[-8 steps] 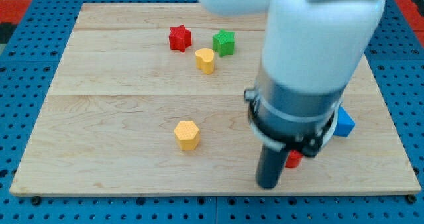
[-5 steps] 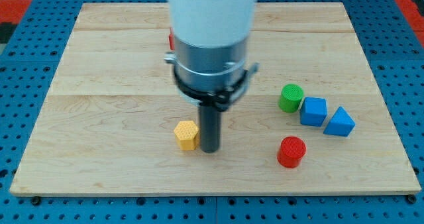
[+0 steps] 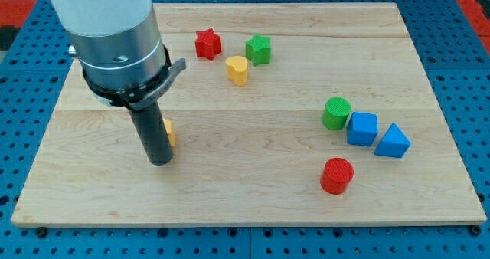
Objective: Slide the yellow hexagon towards the red star
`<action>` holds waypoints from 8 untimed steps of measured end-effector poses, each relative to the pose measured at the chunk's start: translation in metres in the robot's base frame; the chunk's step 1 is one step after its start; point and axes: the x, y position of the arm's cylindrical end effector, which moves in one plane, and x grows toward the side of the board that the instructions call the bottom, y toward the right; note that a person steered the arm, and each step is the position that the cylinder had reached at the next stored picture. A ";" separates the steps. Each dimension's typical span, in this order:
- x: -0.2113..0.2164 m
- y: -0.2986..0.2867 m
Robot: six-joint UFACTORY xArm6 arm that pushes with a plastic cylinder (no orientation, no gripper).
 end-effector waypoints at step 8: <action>-0.139 -0.001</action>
